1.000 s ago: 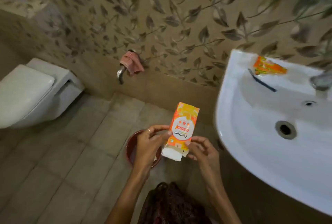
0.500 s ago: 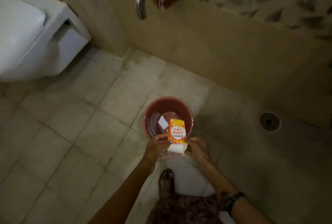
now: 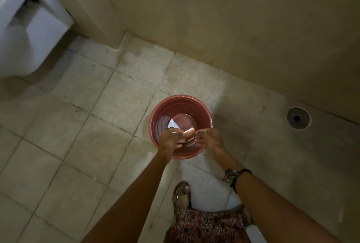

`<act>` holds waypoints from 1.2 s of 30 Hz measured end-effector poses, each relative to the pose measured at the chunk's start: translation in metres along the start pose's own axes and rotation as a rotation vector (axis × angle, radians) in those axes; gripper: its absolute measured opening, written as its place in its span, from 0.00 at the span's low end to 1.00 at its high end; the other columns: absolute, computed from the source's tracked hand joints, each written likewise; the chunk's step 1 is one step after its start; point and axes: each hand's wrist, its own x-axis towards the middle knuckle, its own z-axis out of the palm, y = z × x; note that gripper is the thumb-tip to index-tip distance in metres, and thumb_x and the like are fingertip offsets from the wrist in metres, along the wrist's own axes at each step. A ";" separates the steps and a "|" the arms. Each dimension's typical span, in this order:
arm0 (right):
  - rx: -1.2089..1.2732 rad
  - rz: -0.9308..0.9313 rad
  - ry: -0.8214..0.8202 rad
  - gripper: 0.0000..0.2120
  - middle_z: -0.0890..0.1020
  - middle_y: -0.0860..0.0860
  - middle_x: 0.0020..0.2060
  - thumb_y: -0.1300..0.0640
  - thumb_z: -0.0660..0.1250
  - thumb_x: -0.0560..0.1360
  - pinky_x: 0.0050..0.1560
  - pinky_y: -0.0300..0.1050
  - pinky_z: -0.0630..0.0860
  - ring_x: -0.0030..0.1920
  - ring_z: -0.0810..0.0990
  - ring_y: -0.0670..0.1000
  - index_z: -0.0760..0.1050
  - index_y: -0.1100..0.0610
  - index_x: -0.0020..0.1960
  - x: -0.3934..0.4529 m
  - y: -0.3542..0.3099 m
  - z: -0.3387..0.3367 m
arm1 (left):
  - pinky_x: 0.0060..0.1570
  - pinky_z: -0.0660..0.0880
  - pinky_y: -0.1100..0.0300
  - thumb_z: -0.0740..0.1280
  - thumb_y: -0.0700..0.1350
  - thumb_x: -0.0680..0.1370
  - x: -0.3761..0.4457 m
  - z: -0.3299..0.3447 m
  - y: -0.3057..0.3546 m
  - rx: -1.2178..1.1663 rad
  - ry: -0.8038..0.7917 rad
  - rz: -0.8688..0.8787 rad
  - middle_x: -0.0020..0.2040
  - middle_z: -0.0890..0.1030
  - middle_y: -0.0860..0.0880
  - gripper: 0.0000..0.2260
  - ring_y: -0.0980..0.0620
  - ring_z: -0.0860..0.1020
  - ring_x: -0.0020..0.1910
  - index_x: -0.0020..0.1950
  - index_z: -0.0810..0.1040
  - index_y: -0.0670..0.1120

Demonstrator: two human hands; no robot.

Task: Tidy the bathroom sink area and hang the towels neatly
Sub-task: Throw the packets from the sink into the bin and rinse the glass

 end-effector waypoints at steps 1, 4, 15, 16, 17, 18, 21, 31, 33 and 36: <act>-0.001 -0.016 0.009 0.13 0.77 0.50 0.20 0.70 0.61 0.74 0.21 0.33 0.72 0.17 0.74 0.41 0.72 0.59 0.33 -0.006 -0.003 0.000 | 0.37 0.73 0.60 0.61 0.33 0.76 -0.004 0.003 0.004 -0.023 -0.016 0.000 0.39 0.77 0.43 0.10 0.50 0.77 0.36 0.39 0.74 0.45; 0.010 -0.151 0.022 0.10 0.76 0.55 0.28 0.69 0.61 0.74 0.23 0.32 0.74 0.19 0.75 0.41 0.73 0.59 0.37 -0.031 -0.021 -0.003 | 0.37 0.77 0.62 0.62 0.35 0.77 -0.026 0.013 0.023 -0.074 -0.086 0.017 0.40 0.79 0.45 0.08 0.51 0.78 0.37 0.41 0.75 0.45; 0.403 -0.757 0.034 0.06 0.79 0.49 0.28 0.67 0.62 0.75 0.29 0.33 0.75 0.26 0.75 0.42 0.75 0.59 0.43 -0.215 -0.181 -0.065 | 0.34 0.79 0.67 0.63 0.32 0.75 -0.186 0.073 0.189 -0.145 -0.477 0.529 0.27 0.83 0.50 0.08 0.57 0.80 0.27 0.40 0.77 0.43; 0.434 -0.827 0.062 0.06 0.79 0.46 0.27 0.67 0.62 0.75 0.29 0.32 0.74 0.26 0.75 0.41 0.75 0.58 0.43 -0.234 -0.197 -0.072 | 0.34 0.78 0.68 0.63 0.31 0.75 -0.203 0.081 0.207 -0.119 -0.516 0.600 0.27 0.82 0.50 0.09 0.58 0.80 0.27 0.40 0.77 0.44; 0.461 -0.889 0.096 0.06 0.79 0.45 0.26 0.66 0.63 0.75 0.29 0.32 0.74 0.27 0.75 0.41 0.75 0.58 0.43 -0.251 -0.212 -0.079 | 0.34 0.78 0.69 0.62 0.31 0.75 -0.220 0.089 0.223 -0.093 -0.549 0.668 0.27 0.82 0.51 0.10 0.59 0.79 0.27 0.40 0.77 0.44; 0.484 -0.946 0.134 0.06 0.79 0.45 0.26 0.66 0.63 0.75 0.29 0.32 0.74 0.27 0.76 0.40 0.75 0.58 0.43 -0.267 -0.226 -0.086 | 0.33 0.77 0.69 0.62 0.32 0.75 -0.236 0.097 0.239 -0.070 -0.574 0.730 0.27 0.82 0.51 0.10 0.60 0.79 0.27 0.39 0.77 0.45; 0.526 -1.063 0.250 0.06 0.80 0.47 0.31 0.65 0.64 0.75 0.30 0.32 0.75 0.30 0.78 0.40 0.76 0.57 0.43 -0.307 -0.263 -0.113 | 0.33 0.77 0.69 0.63 0.31 0.75 -0.278 0.130 0.280 -0.016 -0.628 0.876 0.27 0.81 0.53 0.10 0.61 0.78 0.27 0.39 0.77 0.45; 0.521 -0.988 0.762 0.06 0.79 0.46 0.43 0.55 0.66 0.74 0.46 0.42 0.77 0.46 0.78 0.47 0.74 0.54 0.51 -0.336 -0.314 -0.276 | 0.36 0.75 0.63 0.66 0.36 0.74 -0.336 0.284 0.334 0.367 -0.639 1.050 0.34 0.78 0.48 0.07 0.52 0.78 0.36 0.39 0.76 0.47; 0.572 -0.854 0.832 0.12 0.78 0.49 0.51 0.53 0.67 0.74 0.54 0.47 0.75 0.48 0.76 0.48 0.72 0.56 0.55 -0.324 -0.315 -0.310 | 0.42 0.77 0.57 0.67 0.40 0.74 -0.329 0.313 0.341 0.386 -0.565 1.030 0.40 0.80 0.44 0.01 0.45 0.80 0.43 0.44 0.77 0.43; 0.738 -0.700 0.786 0.21 0.74 0.55 0.58 0.55 0.68 0.73 0.55 0.46 0.75 0.52 0.74 0.51 0.69 0.61 0.63 -0.305 -0.315 -0.344 | 0.56 0.76 0.47 0.69 0.45 0.74 -0.316 0.348 0.349 0.433 -0.467 0.976 0.52 0.80 0.37 0.12 0.40 0.79 0.54 0.52 0.75 0.39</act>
